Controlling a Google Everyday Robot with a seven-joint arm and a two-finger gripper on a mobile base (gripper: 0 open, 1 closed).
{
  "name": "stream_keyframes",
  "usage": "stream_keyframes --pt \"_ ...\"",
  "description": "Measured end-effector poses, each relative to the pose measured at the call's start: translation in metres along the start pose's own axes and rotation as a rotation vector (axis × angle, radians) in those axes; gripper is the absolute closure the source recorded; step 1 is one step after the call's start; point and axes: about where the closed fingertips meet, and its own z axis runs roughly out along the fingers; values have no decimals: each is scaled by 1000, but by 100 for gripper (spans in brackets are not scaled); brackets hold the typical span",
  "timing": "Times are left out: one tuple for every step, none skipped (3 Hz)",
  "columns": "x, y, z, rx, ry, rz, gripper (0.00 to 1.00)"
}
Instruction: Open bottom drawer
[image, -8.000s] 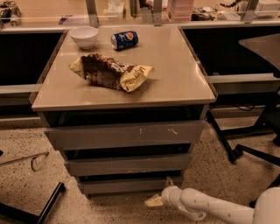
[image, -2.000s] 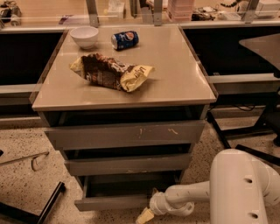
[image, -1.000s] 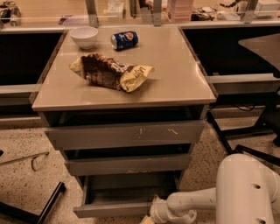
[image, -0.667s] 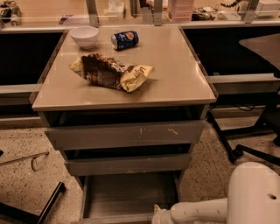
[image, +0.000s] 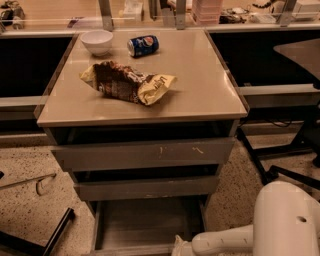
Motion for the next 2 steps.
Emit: stream_keyframes --pt "9 13 2 -20 12 11 0" --pt "19 28 -1 -38 1 33 0"
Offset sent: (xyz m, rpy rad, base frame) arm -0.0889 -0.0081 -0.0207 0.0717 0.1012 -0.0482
